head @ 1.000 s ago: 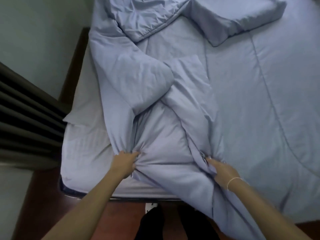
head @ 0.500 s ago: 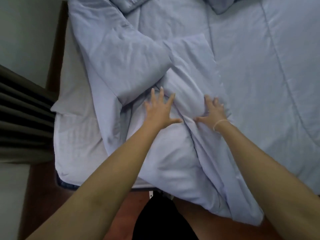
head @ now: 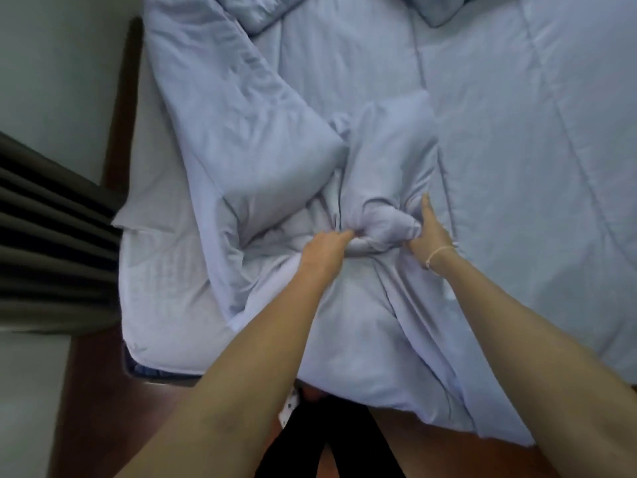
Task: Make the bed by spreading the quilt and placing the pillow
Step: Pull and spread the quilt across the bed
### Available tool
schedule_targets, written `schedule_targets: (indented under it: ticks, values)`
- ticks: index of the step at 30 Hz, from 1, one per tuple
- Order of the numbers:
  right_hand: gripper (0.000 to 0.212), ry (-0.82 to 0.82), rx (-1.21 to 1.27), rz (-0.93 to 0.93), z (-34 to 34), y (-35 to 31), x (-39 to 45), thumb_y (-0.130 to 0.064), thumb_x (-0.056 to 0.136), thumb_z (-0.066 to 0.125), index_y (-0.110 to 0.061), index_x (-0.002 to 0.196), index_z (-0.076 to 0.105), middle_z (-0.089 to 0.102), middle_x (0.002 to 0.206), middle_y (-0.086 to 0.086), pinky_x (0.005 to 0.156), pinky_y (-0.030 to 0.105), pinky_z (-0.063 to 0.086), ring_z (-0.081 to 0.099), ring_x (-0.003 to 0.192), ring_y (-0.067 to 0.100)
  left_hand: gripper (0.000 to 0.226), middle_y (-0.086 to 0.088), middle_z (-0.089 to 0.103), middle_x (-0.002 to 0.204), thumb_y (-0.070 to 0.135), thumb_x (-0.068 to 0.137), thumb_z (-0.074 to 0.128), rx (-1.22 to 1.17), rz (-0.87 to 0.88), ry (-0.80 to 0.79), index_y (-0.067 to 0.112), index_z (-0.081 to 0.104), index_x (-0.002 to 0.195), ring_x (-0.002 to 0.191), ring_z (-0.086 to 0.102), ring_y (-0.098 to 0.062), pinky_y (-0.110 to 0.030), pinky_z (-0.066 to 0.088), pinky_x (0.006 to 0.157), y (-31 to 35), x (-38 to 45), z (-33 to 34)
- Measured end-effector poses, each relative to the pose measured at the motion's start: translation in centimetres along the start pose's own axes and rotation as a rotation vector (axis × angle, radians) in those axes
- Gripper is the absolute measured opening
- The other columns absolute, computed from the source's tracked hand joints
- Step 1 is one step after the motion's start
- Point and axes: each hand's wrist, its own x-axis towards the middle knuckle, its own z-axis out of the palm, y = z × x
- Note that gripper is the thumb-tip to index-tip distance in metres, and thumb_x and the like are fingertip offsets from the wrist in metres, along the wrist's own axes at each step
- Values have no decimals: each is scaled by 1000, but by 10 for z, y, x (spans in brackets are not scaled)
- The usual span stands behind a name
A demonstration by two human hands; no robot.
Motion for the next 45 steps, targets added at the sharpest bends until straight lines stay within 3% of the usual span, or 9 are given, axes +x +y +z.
schedule_targets:
  ticks: [2,5,9,14,19,26,33,40,45]
  values:
    - [97,27,306,116,6,-8,-30,-54,61,79,-35,142,30,69,115,-1,85,33,50,63,99,30,41,-10,56,127,15,94,43,23,30,7,30,43,132,112,55,-36,-44,44,89,-7,-30,-5]
    - [86,179,432,137,33,-20,-76,-13,78,69,-16,149,21,54,130,8,95,36,44,57,112,29,48,-7,50,133,15,94,43,65,36,37,33,35,139,111,50,-36,-44,44,88,-26,-90,1]
    - [42,167,629,131,75,-55,-138,6,77,50,-11,115,56,61,98,9,49,14,44,55,74,21,50,-4,57,128,31,92,46,33,64,-36,36,32,140,109,54,-35,-43,47,89,-63,-167,0]
    - [63,80,610,-50,134,-97,-191,1,53,41,-13,109,67,63,96,3,83,29,46,54,87,17,46,-3,64,120,42,84,39,-502,-80,-21,31,54,127,114,55,-24,-31,40,96,-126,-244,-45]
    - [32,54,386,-146,165,-123,-249,11,73,44,3,93,68,63,99,13,81,26,40,51,95,15,59,-3,50,136,51,88,49,-713,-74,264,20,41,137,125,45,-21,-34,37,103,-165,-258,-101]
    - [19,90,382,-178,152,-127,-316,6,73,46,5,83,63,64,89,14,73,23,41,56,89,17,108,6,17,157,66,69,68,-899,9,32,26,7,150,142,23,-17,-39,22,117,-129,-235,-118]
    - [40,72,388,-278,144,-119,-328,8,68,50,0,102,69,68,102,10,87,27,46,61,100,19,72,2,47,132,21,81,60,-942,72,210,23,26,144,115,47,-16,-15,32,90,-118,-234,-105]
    - [43,95,250,-238,156,-121,-331,-6,76,65,-19,117,63,64,118,0,86,7,42,59,109,14,70,-24,53,113,13,92,44,-566,-180,487,32,11,150,89,57,-39,-32,37,72,-188,-260,-99]
    - [61,71,127,-263,169,-137,-323,-21,79,74,-21,135,50,49,140,2,100,15,30,45,128,16,57,-20,46,111,14,92,39,-208,-362,334,30,25,145,81,53,-42,-44,41,72,-252,-312,-74]
